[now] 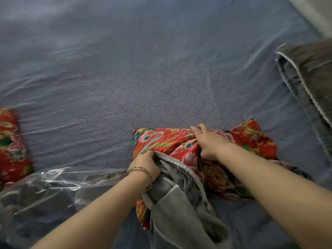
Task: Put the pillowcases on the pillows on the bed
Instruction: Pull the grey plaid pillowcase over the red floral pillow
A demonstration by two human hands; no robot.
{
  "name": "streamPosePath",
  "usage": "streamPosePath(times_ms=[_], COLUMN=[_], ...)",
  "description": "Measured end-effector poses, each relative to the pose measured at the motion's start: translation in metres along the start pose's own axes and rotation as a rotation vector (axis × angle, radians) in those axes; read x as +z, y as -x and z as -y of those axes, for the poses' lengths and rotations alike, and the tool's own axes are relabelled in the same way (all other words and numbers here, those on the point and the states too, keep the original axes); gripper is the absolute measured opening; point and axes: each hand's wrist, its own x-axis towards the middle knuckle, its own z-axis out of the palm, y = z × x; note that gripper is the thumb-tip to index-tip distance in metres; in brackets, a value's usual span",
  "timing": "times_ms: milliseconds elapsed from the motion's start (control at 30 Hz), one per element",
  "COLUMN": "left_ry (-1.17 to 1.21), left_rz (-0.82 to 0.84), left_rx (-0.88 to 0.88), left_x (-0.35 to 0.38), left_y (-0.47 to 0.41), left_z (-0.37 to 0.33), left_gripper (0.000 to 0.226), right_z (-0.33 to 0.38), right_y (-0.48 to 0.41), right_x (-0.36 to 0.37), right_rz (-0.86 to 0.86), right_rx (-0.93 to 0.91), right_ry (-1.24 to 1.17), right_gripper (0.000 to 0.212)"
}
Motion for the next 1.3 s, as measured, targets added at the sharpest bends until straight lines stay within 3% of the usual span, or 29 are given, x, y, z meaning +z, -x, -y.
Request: streamPosePath(times_ms=[200, 400, 467, 567, 667, 867, 967, 1100, 1200, 1300], left_ry=[-0.109, -0.087, -0.082, -0.100, -0.073, 0.038, 0.000, 0.053, -0.015, -0.039], left_rz=[0.036, -0.003, -0.015, 0.038, 0.048, -0.206, -0.403, -0.633, -0.598, -0.438], left_rx=[-0.093, -0.196, -0.215, -0.218, -0.208, -0.204, -0.202, -0.357, -0.263, -0.079], left_x=[0.006, 0.014, 0.015, 0.020, 0.011, -0.062, -0.118, -0.186, -0.197, -0.170], left_y=[-0.017, -0.027, -0.024, -0.014, -0.002, 0.031, 0.038, 0.046, 0.043, 0.037], left_z=[-0.013, -0.019, -0.021, -0.018, -0.017, -0.024, -0.022, -0.017, -0.030, -0.051], left_gripper=[0.033, 0.037, 0.041, 0.046, 0.043, 0.027, 0.028, 0.040, 0.048, 0.065], right_z=[-0.008, -0.017, -0.021, -0.020, -0.021, -0.043, -0.059, -0.089, -0.098, -0.093], right_y=[-0.068, -0.099, -0.097, -0.078, -0.041, 0.032, 0.059, 0.095, 0.116, 0.132], right_x=[0.006, 0.012, 0.008, 0.017, 0.032, -0.017, -0.063, -0.114, -0.125, -0.111], right_rz=[0.143, 0.283, 0.247, 0.148, 0.101, -0.049, -0.187, -0.365, -0.394, -0.365], right_rx=[-0.033, -0.165, -0.140, -0.118, -0.054, 0.021, 0.019, 0.060, 0.055, -0.005], right_ry=[0.139, 0.036, -0.030, -0.063, -0.239, -0.318, -0.310, -0.357, -0.432, -0.421], right_gripper=[0.134, 0.146, 0.131, 0.078, 0.050, 0.038, 0.036, 0.037, 0.026, 0.021])
